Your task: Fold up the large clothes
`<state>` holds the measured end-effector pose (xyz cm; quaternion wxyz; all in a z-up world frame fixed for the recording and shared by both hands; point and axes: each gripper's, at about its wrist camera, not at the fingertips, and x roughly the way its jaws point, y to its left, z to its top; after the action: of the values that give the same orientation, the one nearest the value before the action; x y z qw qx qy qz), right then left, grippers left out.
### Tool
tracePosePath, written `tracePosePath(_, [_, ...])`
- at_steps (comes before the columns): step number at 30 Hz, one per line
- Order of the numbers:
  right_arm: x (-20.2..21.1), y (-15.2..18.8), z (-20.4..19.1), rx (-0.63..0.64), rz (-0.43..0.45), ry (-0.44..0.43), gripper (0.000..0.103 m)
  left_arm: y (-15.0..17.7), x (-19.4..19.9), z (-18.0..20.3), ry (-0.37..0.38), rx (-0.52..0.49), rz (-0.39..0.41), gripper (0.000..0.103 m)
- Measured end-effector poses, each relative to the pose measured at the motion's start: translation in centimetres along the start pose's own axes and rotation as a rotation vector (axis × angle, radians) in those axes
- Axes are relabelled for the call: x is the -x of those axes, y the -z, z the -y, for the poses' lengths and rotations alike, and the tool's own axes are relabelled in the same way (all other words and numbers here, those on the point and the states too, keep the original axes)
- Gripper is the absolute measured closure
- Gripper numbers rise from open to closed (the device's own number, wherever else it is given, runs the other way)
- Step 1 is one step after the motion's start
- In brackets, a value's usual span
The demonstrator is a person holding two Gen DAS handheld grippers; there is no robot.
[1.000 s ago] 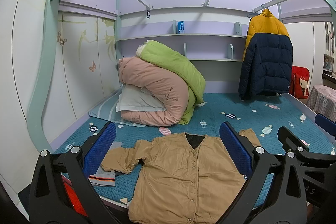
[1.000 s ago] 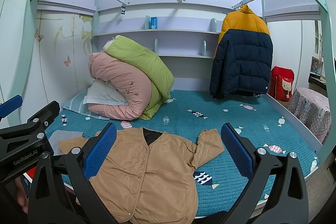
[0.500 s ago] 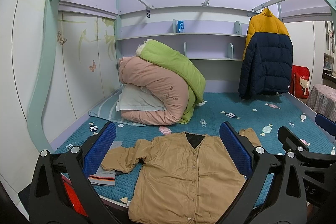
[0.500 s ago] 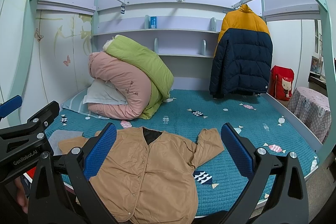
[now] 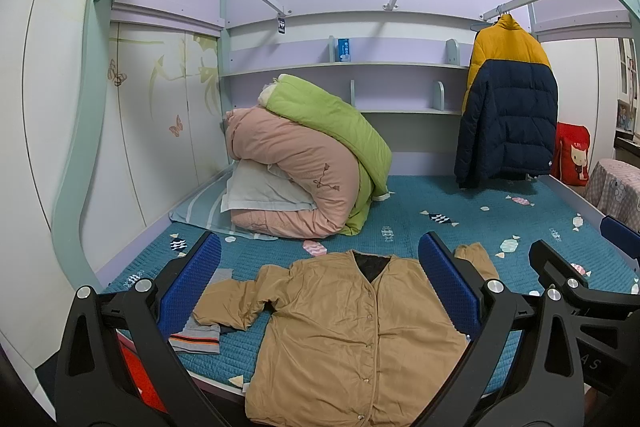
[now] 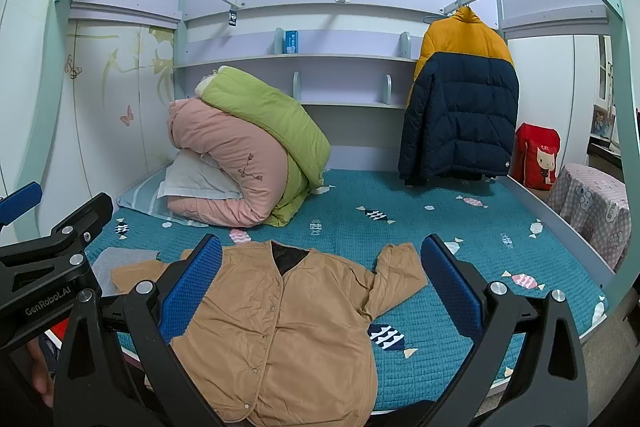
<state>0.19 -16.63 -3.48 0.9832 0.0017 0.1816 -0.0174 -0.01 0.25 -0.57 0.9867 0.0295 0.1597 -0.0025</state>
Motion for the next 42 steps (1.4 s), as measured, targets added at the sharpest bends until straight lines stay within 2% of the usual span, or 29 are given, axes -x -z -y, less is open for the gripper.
tracePosePath(31, [-0.6, 0.3, 0.3, -0.005, -0.009, 0.0, 0.007, 0.1, -0.1, 0.0, 0.0, -0.005, -0.005, 0.005])
tracePosePath(35, [-0.9, 1.5, 0.6, -0.004, -0.017, 0.0, 0.007, 0.8, -0.8, 0.1, -0.002, -0.008, -0.011, 0.005])
tracePosePath(42, [-2.9, 0.4, 0.4, -0.014, -0.058, 0.002, 0.007, 1.3, -2.4, 0.1, 0.0, -0.014, -0.04, 0.005])
